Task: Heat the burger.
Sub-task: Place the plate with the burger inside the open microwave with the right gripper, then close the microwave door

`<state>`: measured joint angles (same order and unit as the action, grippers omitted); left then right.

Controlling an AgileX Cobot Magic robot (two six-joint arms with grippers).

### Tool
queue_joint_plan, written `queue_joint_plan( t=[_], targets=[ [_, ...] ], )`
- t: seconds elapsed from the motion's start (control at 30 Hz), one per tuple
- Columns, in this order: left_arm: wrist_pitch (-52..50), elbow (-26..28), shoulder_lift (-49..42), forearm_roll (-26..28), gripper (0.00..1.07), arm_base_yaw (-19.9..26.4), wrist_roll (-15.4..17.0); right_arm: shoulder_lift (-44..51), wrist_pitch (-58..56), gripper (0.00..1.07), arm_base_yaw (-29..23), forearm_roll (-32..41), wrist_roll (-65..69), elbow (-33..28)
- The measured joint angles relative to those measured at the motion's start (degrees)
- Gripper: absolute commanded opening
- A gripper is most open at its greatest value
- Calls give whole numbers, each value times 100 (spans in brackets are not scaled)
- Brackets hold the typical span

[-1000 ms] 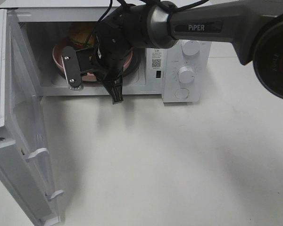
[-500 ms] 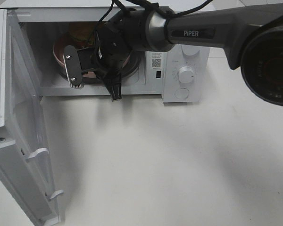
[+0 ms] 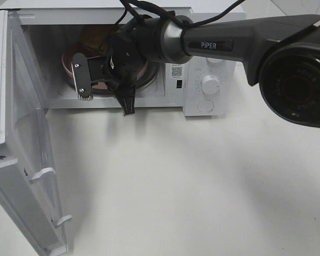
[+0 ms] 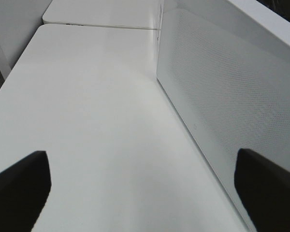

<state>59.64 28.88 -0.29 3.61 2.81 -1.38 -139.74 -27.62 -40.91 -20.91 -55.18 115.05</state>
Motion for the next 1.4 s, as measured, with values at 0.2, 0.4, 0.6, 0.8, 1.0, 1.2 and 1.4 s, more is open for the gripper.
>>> queue_joint_plan(
  t=[0.2,0.4,0.6,0.8,1.0,1.2,1.4],
  targets=[
    [0,0,0,-17,98,0,0,0,166,29,17,-57,109,46],
    [0,0,0,-17,98,0,0,0,126,44,17,-52,275,69],
    [0,0,0,-17,98,0,0,17,-195,45,17,-17,395,69],
    [0,0,0,-17,98,0,0,252,-252,52,-11,23,401,-229],
    [0,0,0,-23,98,0,0,493,-115,64,-34,63,401,-561],
    [0,0,0,-23,98,0,0,894,92,79,-80,40,407,-985],
    [0,0,0,-23,98,0,0,1266,172,77,-212,0,413,-1364]
  ],
)
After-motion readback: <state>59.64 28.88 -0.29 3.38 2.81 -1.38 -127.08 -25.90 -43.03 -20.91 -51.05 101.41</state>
